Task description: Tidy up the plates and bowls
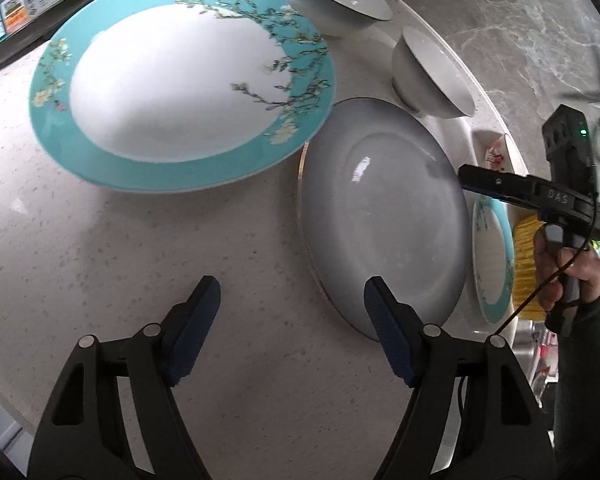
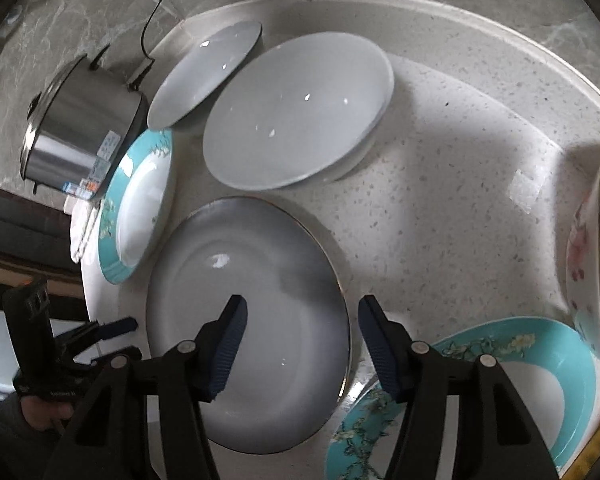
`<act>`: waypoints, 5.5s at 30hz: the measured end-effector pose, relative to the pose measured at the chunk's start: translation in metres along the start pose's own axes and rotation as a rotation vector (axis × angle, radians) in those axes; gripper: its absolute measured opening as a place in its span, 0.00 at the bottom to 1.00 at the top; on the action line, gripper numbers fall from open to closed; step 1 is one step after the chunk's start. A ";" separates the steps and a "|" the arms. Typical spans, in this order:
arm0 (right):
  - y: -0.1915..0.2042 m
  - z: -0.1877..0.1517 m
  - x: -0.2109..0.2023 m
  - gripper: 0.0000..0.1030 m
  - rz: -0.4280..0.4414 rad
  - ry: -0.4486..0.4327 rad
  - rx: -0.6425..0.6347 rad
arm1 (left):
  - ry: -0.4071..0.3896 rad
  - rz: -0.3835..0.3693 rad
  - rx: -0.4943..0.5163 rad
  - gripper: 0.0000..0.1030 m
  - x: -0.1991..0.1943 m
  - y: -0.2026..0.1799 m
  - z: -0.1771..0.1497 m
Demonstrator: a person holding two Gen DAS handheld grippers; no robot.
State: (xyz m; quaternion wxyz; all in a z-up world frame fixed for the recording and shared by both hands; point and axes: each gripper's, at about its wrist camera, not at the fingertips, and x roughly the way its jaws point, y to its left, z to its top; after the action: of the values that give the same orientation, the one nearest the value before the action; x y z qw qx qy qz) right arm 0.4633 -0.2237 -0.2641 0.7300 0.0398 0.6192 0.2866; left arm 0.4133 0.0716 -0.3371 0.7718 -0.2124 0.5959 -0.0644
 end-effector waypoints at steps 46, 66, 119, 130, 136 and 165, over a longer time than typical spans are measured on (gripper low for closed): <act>-0.002 0.018 0.016 0.25 -0.060 0.239 -0.078 | 0.001 -0.214 -0.014 0.40 0.026 0.000 0.028; -0.001 0.013 0.013 0.25 -0.087 0.200 -0.044 | 0.027 -0.132 0.054 0.14 0.022 0.006 0.035; 0.049 -0.144 0.001 0.25 -0.088 0.160 0.202 | 0.167 -0.151 0.193 0.13 -0.033 0.029 -0.054; 0.045 -0.149 0.000 0.25 -0.082 0.117 0.228 | 0.176 -0.128 0.201 0.14 -0.014 0.031 -0.050; 0.048 -0.153 -0.002 0.27 -0.098 0.093 0.223 | 0.157 -0.127 0.187 0.15 -0.015 0.034 -0.053; 0.019 -0.323 -0.177 1.00 -0.123 -0.871 0.811 | -0.054 -0.122 0.597 0.94 -0.056 -0.164 0.011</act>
State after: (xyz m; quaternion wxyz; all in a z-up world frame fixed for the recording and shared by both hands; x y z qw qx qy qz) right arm 0.1445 -0.3860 -0.1748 0.8585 0.3931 0.3241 -0.0581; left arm 0.4335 -0.0537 -0.2189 0.8105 -0.0130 0.5159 -0.2772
